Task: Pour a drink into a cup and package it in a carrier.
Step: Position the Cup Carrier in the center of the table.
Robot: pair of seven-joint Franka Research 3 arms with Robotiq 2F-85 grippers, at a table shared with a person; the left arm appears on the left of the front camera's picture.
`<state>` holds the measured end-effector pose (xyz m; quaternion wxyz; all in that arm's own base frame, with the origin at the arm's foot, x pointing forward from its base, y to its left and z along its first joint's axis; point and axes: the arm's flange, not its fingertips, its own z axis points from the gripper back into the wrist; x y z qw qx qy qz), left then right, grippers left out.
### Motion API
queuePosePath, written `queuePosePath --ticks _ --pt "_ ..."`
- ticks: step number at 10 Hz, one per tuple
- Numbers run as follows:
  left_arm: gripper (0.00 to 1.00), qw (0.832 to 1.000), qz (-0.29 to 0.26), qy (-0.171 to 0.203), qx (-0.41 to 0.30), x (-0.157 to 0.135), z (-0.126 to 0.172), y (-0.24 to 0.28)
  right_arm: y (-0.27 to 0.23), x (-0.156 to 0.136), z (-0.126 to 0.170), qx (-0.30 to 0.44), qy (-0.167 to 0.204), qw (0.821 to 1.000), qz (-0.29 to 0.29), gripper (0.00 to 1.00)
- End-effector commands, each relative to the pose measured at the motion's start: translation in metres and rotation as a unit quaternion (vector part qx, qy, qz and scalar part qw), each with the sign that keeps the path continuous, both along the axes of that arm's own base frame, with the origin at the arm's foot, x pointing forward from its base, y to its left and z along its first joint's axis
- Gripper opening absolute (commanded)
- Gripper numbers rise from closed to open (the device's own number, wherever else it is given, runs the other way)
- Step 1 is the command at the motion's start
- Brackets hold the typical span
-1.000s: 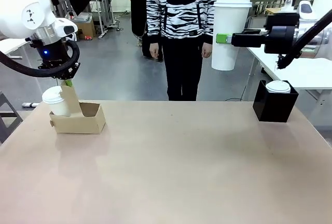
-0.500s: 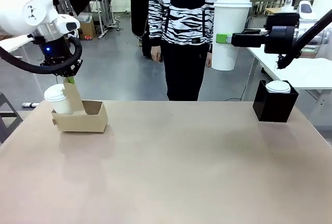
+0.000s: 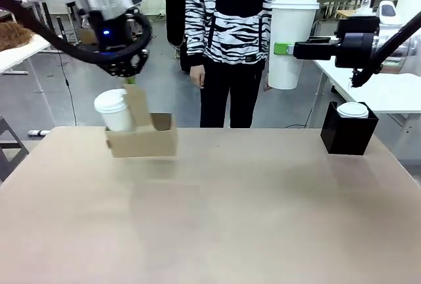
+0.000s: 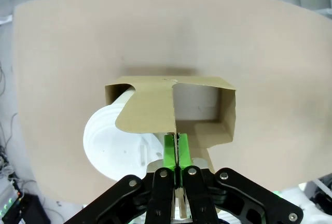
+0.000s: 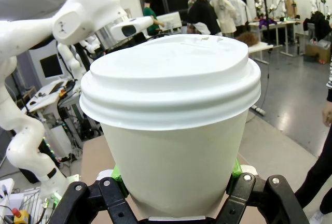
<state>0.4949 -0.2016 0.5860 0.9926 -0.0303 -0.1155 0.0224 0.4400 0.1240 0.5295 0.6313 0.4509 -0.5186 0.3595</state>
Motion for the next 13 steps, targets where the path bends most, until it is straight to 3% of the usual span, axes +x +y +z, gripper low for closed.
queuePosePath --ticks 1,4,6,9,13 --pt "0.02 1.000 0.018 0.008 -0.010 0.004 -0.001 -0.036 0.004 0.002 0.001 0.006 -0.016 1.000 -0.008 0.80" --pt "0.02 0.999 -0.007 0.037 -0.005 0.009 -0.036 -0.114 0.004 0.002 0.001 0.006 -0.016 1.000 -0.008 0.80" --pt "0.02 0.999 -0.003 0.040 0.013 0.003 -0.059 -0.139 0.004 0.002 0.001 0.006 -0.016 1.000 -0.008 0.80" --pt "0.02 0.998 -0.001 0.048 0.034 -0.015 -0.072 -0.157 0.004 0.002 0.001 0.006 -0.016 1.000 -0.008 0.80" --pt "0.02 0.997 0.013 0.058 0.041 -0.016 -0.098 -0.159 0.004 0.002 0.001 0.006 -0.016 1.000 -0.008 0.80"
